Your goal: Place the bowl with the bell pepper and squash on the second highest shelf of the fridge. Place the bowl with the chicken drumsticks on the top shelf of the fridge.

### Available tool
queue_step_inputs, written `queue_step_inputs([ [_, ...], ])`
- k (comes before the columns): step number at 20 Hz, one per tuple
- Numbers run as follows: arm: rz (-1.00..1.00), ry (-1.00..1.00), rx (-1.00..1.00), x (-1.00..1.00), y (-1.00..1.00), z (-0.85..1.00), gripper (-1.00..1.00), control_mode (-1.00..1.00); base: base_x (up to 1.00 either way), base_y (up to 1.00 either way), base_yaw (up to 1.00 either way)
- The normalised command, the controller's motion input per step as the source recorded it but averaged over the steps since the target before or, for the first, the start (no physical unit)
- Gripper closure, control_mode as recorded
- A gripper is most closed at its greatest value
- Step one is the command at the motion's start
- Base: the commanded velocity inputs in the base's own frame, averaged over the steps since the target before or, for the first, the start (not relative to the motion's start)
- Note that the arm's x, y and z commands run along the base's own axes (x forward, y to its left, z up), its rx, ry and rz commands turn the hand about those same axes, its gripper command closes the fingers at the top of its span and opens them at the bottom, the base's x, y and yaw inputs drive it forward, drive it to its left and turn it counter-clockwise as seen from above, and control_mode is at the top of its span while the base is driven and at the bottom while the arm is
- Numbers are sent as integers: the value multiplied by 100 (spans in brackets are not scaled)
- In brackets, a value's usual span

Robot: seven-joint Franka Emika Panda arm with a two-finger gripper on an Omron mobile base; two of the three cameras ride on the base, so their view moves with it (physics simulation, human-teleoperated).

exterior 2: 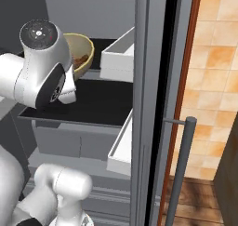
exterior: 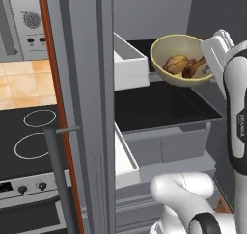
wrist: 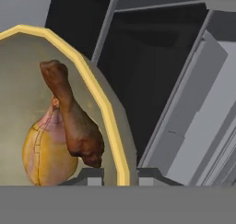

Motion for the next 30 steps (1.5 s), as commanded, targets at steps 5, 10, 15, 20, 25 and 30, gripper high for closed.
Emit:
queue_step_inputs([
  [5, 0, 0, 0, 100, 0, 0, 100, -100, 0, 0, 0],
  [10, -4, -2, 0, 100, 17, -18, 100, -100, 0, 0, 0],
  [15, -9, -7, 0, 100, 21, -21, 100, -100, 0, 0, 0],
  [20, -9, -1, 0, 88, 5, -3, -100, -100, 0, 0, 0],
  [25, 0, -4, 0, 0, 0, 0, -100, -100, 0, 0, 0],
  [30, 0, -37, 0, -68, 0, 12, -100, -100, 0, 0, 0],
])
